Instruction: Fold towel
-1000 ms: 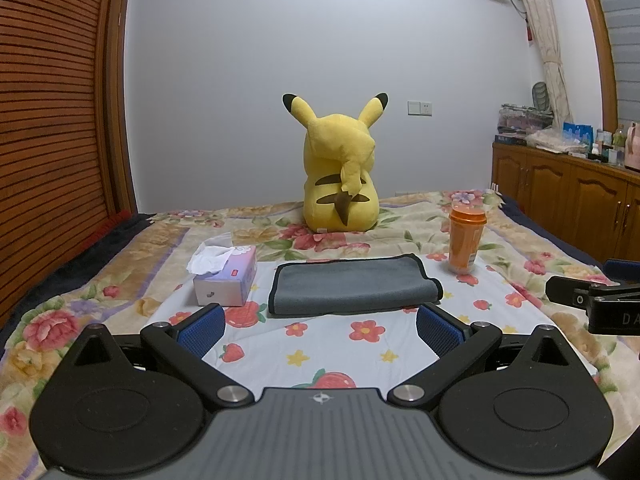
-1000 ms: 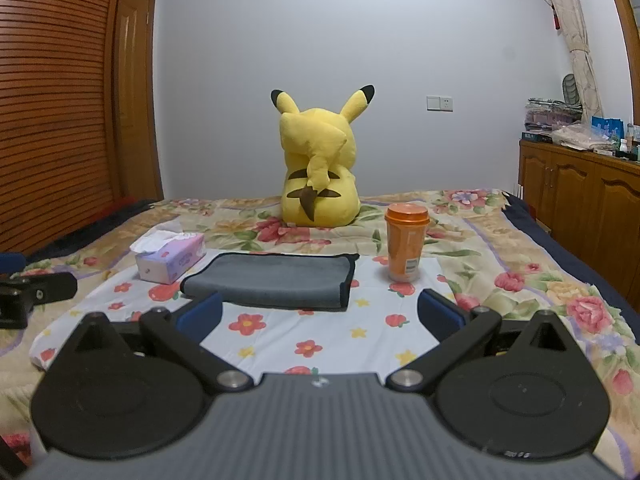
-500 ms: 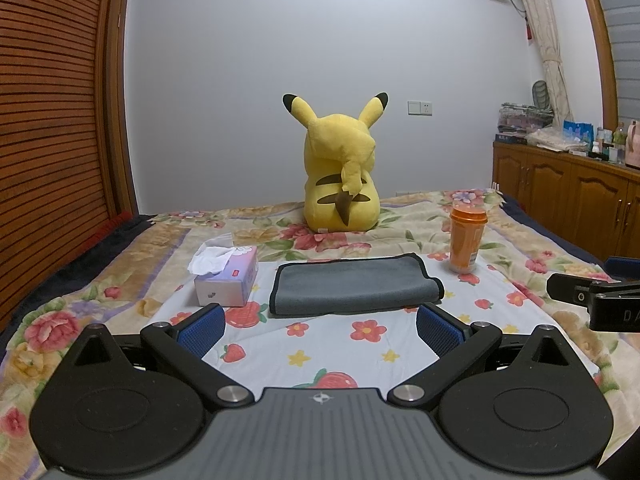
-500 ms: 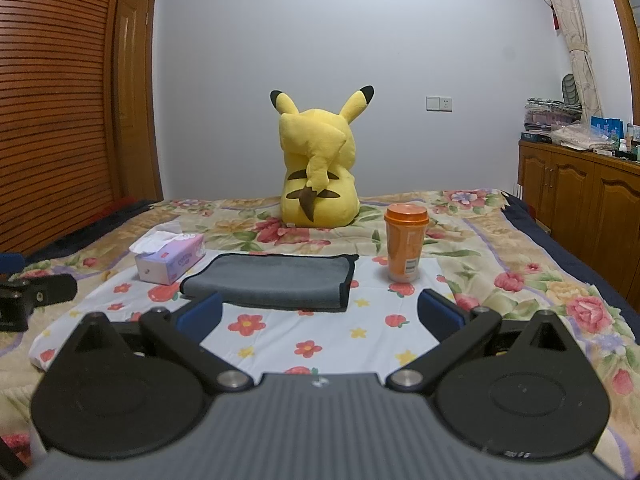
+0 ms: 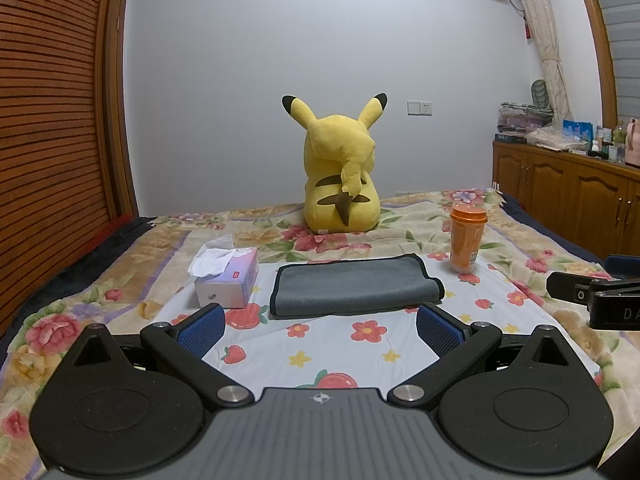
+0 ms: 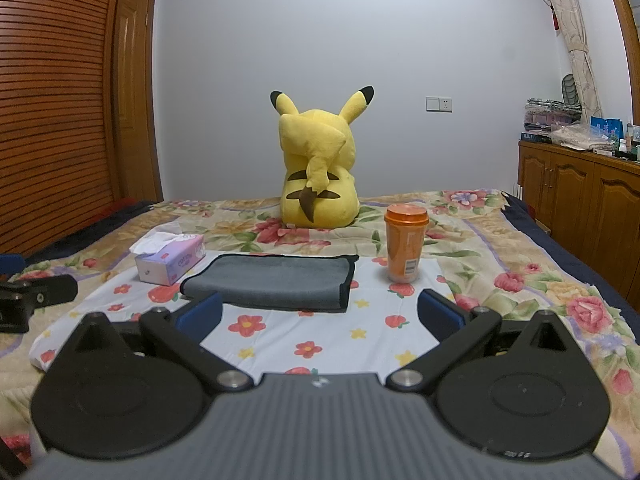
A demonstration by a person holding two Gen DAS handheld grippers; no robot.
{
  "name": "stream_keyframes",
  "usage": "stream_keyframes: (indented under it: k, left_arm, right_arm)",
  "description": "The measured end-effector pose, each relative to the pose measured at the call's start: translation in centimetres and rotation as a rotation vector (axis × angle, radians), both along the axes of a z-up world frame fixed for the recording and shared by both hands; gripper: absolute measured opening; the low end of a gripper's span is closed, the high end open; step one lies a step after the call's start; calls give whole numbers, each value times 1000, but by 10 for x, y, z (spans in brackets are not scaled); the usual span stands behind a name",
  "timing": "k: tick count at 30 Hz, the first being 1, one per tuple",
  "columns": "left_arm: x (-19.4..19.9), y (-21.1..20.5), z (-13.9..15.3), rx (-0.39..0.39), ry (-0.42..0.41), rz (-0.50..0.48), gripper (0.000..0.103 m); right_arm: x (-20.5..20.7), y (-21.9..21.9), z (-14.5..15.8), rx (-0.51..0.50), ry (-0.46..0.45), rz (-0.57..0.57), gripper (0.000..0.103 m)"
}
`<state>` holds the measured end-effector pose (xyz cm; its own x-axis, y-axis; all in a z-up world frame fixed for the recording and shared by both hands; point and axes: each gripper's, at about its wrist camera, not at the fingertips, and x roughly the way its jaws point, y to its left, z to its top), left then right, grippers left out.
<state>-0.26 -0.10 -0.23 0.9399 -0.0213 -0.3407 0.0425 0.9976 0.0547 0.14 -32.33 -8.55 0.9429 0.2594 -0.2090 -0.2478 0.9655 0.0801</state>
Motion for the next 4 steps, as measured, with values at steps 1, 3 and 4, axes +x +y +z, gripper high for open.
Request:
stream_keyframes:
  k: [1,3,4]
  left_arm:
    - [0,-1,0,-2,1,0,103]
    - [0,-1,0,-1,0,0,103]
    - [0,-1,0,-1,1,-1,103]
  right_arm:
    - [0,0,0,0,1,0,103]
    - [0,0,0,-1,1,0,103]
    - [0,0,0,0,0,0,103]
